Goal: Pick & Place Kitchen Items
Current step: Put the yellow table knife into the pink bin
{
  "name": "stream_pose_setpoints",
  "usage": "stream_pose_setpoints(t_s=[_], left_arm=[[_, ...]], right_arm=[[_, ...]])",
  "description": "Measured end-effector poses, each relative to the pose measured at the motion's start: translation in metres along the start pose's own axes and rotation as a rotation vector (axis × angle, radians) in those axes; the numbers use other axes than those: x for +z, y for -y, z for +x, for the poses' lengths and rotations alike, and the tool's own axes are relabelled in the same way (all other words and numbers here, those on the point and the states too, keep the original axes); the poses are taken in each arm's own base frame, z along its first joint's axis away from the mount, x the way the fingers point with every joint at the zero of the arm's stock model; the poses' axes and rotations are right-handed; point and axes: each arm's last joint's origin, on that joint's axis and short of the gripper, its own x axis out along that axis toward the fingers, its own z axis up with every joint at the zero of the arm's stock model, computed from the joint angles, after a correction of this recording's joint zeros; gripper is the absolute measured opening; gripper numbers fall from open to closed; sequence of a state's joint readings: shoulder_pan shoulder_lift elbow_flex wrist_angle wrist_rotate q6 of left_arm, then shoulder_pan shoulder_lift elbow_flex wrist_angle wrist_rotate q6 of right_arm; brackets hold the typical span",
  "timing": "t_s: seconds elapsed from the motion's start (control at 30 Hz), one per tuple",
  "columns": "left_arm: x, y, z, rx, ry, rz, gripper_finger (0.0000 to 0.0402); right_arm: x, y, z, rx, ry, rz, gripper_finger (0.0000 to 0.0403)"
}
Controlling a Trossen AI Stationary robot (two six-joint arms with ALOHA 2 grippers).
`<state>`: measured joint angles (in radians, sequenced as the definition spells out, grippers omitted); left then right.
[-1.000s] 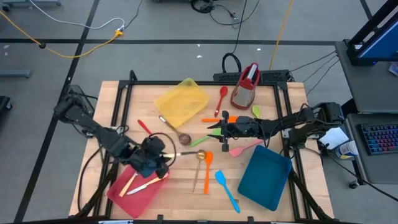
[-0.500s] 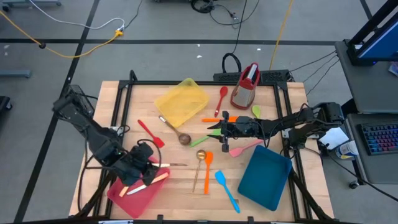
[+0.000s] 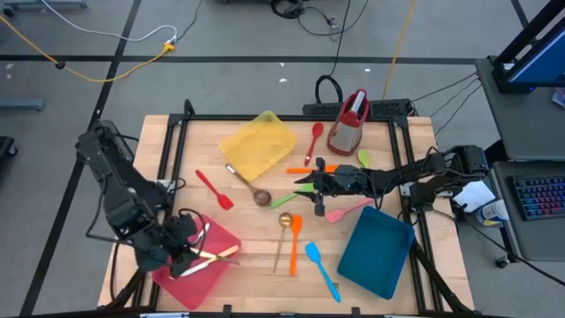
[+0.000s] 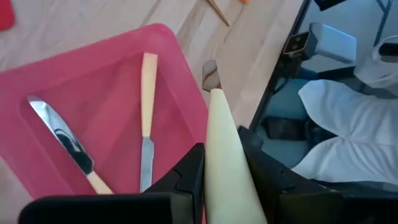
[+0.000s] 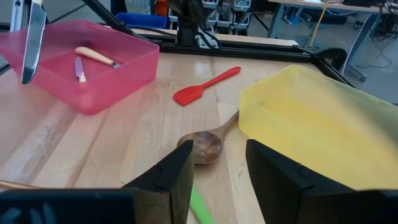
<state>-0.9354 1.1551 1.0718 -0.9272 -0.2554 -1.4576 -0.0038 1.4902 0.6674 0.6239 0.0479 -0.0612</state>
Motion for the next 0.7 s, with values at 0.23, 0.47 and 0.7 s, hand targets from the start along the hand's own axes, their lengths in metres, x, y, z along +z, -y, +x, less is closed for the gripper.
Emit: stream_pose_setpoints(t_s=[0.23,0.47,0.7], left_arm=[[-0.015,-0.011,-0.019,0.015,-0.043,-0.127,0.0081],[-0.018,-0.028,-0.039,0.036,-0.034,-0.184,0.0081],[-0.014,-0.042,-0.042,0.141,0.057,-0.179,0.0087]], right_arm=[[0.0,0.0,0.0,0.001,0.0,-0.001,0.0135],[0.0,0.0,0.0,0.001,0.0,-0.002,0.0135],[0.0,0.0,0.0,0.0,0.0,-0.003,0.0133]])
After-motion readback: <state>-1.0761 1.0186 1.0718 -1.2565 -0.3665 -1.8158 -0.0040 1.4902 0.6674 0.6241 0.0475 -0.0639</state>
